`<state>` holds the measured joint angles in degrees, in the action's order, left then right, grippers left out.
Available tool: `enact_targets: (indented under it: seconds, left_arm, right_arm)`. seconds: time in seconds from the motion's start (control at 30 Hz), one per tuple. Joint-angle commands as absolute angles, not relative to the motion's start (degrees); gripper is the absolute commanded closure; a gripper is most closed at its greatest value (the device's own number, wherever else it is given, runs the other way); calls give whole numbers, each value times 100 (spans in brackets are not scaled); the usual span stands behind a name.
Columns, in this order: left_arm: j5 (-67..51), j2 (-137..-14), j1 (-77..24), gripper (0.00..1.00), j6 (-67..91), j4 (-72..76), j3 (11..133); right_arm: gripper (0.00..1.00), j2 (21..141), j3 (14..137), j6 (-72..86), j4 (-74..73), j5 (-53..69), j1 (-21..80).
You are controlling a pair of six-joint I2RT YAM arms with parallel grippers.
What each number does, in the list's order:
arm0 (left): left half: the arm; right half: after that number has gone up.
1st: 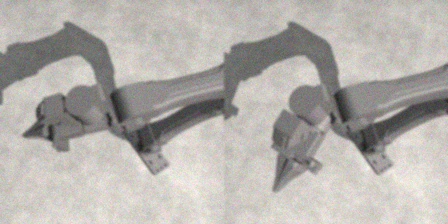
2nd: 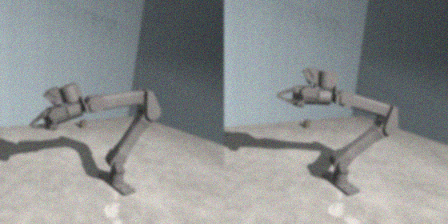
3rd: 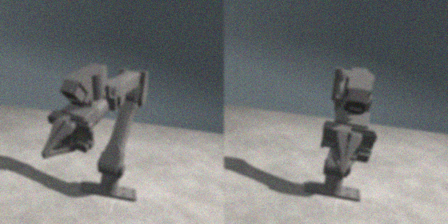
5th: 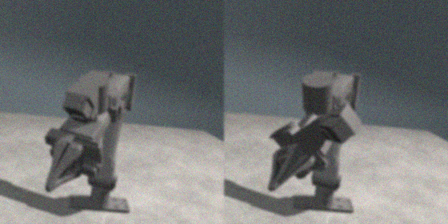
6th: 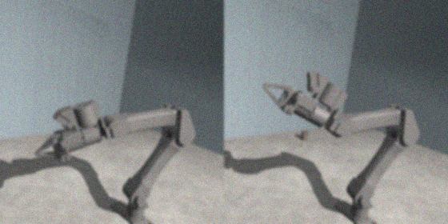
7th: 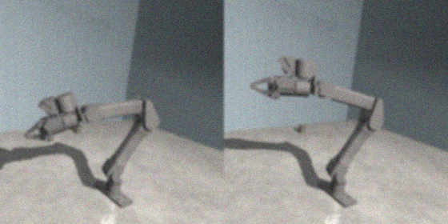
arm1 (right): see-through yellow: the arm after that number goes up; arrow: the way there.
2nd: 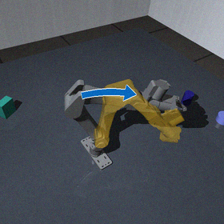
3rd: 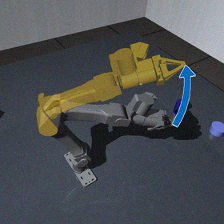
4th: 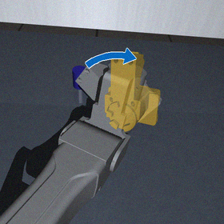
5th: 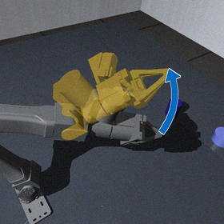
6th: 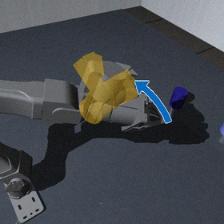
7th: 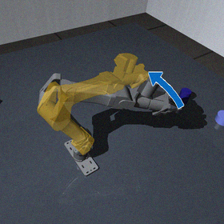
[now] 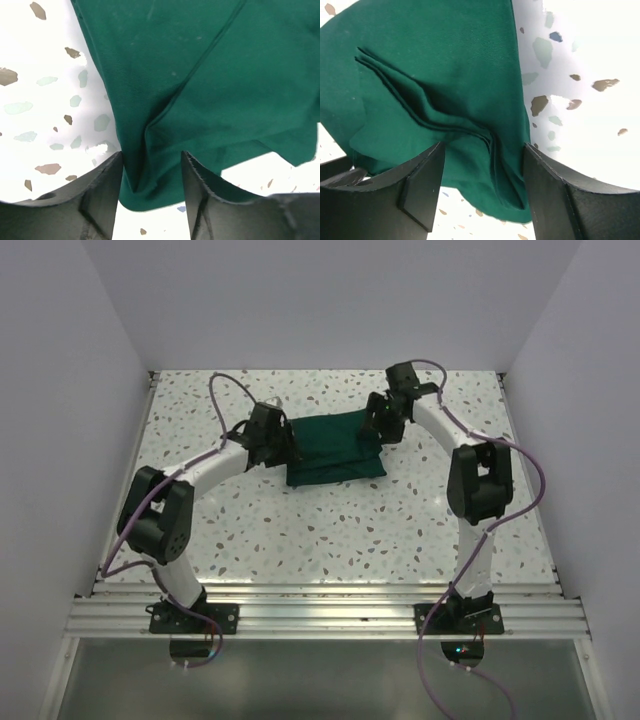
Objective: Prepare the surgical pack
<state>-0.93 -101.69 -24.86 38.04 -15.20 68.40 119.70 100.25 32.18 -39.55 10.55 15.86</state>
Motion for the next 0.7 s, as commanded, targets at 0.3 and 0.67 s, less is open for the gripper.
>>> enact_targets:
  seconds: [0.3,0.67]
  left_arm:
    - [-184,-9203,-2391,44,3489,-2127,6961]
    - [-808,-8983,-2268,44,3445,-2250,6838]
  right_arm:
    - [34,11680,11600,2690,-4649,449,1608]
    - [38,13463,12990,2513,-3386,3022,1591]
